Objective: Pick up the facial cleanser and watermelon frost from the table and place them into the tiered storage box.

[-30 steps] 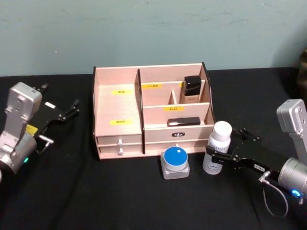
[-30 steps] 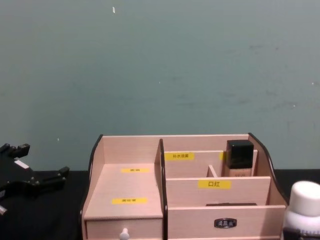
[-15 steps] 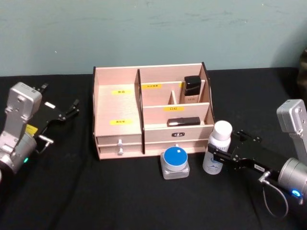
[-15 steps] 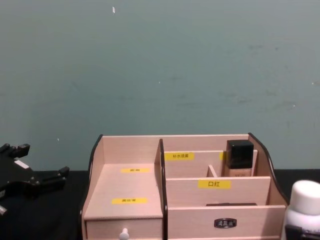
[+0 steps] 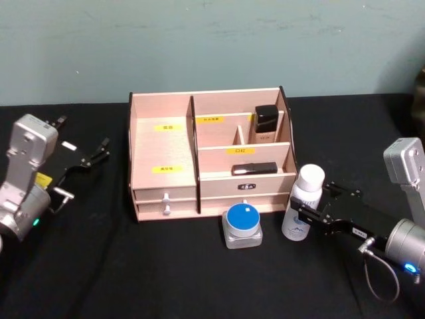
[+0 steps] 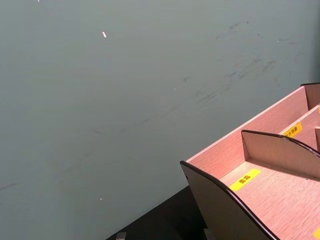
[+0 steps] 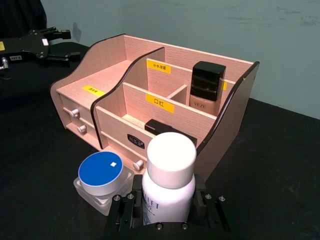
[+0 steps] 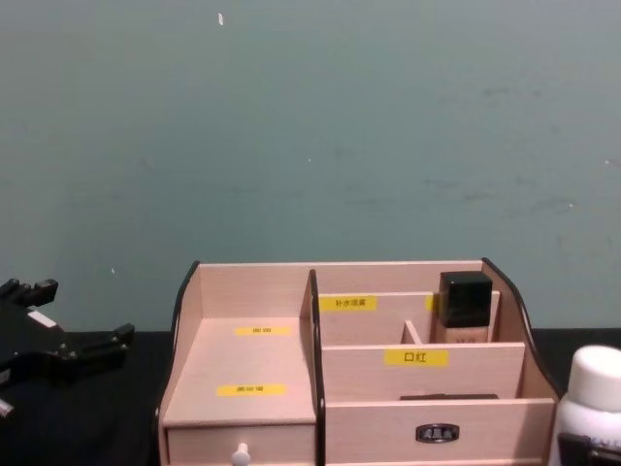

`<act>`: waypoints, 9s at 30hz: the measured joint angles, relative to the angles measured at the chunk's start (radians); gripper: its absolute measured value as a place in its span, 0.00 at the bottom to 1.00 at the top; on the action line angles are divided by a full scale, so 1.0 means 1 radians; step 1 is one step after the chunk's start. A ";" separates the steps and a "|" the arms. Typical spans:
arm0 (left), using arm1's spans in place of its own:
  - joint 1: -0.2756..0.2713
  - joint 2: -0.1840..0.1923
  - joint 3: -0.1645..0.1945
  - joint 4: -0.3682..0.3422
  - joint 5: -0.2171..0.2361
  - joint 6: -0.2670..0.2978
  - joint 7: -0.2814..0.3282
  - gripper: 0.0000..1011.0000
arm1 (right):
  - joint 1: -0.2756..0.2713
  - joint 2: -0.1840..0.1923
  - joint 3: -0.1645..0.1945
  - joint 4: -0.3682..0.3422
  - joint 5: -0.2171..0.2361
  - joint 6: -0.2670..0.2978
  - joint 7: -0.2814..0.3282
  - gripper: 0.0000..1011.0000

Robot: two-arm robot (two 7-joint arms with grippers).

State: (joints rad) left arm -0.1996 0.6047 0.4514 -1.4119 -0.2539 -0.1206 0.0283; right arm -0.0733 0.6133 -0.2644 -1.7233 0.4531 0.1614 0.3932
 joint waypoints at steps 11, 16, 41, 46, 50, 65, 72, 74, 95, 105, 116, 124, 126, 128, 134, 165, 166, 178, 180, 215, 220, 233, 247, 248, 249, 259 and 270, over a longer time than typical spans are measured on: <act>0.000 0.000 0.000 0.000 0.000 0.000 0.000 0.99 | -0.004 0.004 0.006 -0.027 0.020 0.001 0.011 0.59; 0.000 0.000 0.000 0.000 0.000 0.000 0.000 0.99 | 0.004 0.017 -0.005 -0.082 0.032 0.021 0.029 0.59; 0.000 0.000 0.000 0.000 0.000 0.000 0.000 0.99 | 0.273 -0.030 -0.120 -0.053 0.077 0.103 0.045 0.59; 0.000 0.000 0.000 0.000 0.000 0.000 0.000 0.99 | 0.331 -0.053 -0.140 -0.007 0.078 0.106 0.042 0.59; 0.000 0.000 0.000 0.000 0.000 0.000 0.000 0.99 | 0.378 -0.074 -0.157 0.035 0.076 0.111 0.039 0.59; 0.000 0.000 0.000 0.000 0.000 0.000 0.000 0.99 | 0.506 -0.156 -0.214 0.186 0.051 0.100 0.037 0.59; 0.000 0.000 0.000 0.000 0.000 0.000 0.000 0.99 | 0.546 -0.185 -0.232 0.246 0.034 0.095 0.039 0.59; 0.000 0.000 0.000 0.000 0.000 0.000 0.000 0.99 | 0.556 -0.192 -0.235 0.260 0.029 0.094 0.040 0.59; 0.000 0.000 0.000 0.000 0.000 0.000 0.000 0.99 | 0.585 -0.227 -0.252 0.332 -0.001 0.088 0.054 0.59; 0.000 0.000 0.000 0.000 0.000 0.000 0.000 0.99 | 0.592 -0.243 -0.257 0.378 -0.011 0.077 0.065 0.59; 0.000 0.000 0.000 0.000 0.000 0.000 0.000 0.99 | 0.604 -0.263 -0.264 0.434 -0.025 0.077 0.074 0.59; 0.000 0.000 0.000 0.000 0.000 0.000 0.000 0.99 | 0.614 -0.272 -0.267 0.461 -0.028 0.090 0.081 0.59; 0.000 0.000 0.000 0.000 0.000 0.000 0.000 0.99 | 0.615 -0.273 -0.267 0.464 -0.029 0.093 0.081 0.59; 0.000 0.000 0.000 0.000 0.000 0.000 0.000 0.99 | 0.615 -0.273 -0.267 0.464 -0.029 0.093 0.082 0.59; 0.000 0.000 0.000 0.000 0.000 0.000 0.000 0.99 | 0.615 -0.273 -0.267 0.463 -0.029 0.093 0.082 0.60; 0.000 0.000 0.000 0.000 0.000 0.000 0.000 0.99 | 0.465 -0.085 -0.217 0.026 0.019 0.340 0.040 0.99; 0.000 0.000 0.000 0.000 0.000 0.000 0.000 0.99 | 0.439 -0.060 -0.208 -0.025 0.035 0.363 0.038 0.99; 0.000 0.000 0.000 0.000 0.000 0.000 0.000 0.99 | 0.235 0.082 -0.153 -0.262 0.113 0.428 -0.015 0.99; 0.000 0.000 0.000 0.000 0.000 0.000 0.000 0.99 | 0.209 0.105 -0.152 -0.285 0.118 0.432 -0.023 0.99; 0.000 0.000 0.000 0.000 0.000 0.000 0.000 0.99 | 0.260 0.002 -0.294 -0.127 -0.091 0.540 -0.082 0.99; 0.000 0.000 0.000 0.000 0.000 0.000 0.000 0.99 | 0.269 -0.020 -0.291 -0.102 -0.105 0.540 -0.081 0.99; 0.000 0.000 0.000 0.000 0.000 0.000 0.000 0.99 | 0.288 -0.067 -0.285 -0.055 -0.131 0.534 -0.060 0.99; 0.000 0.000 0.000 0.000 0.000 0.000 0.000 0.99 | 0.287 -0.093 -0.277 -0.027 -0.152 0.531 -0.026 0.99; 0.000 0.000 0.000 0.000 0.000 0.000 0.000 0.99 | 0.286 -0.094 -0.277 -0.026 -0.153 0.530 -0.024 0.99; 0.000 0.000 0.000 0.000 0.000 0.000 0.000 0.99 | 0.286 -0.096 -0.277 -0.023 -0.156 0.529 -0.020 0.99; 0.000 0.000 0.000 0.000 0.000 0.000 0.000 0.99 | 0.286 -0.110 -0.275 -0.009 -0.178 0.520 0.005 0.99; 0.000 0.000 0.000 0.000 0.000 0.000 0.000 0.99 | 0.286 -0.109 -0.275 -0.010 -0.179 0.519 0.005 0.95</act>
State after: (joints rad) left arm -0.1995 0.6046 0.4514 -1.4119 -0.2539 -0.1206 0.0283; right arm 0.2131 0.5042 -0.5393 -1.7331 0.2740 0.6809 0.3983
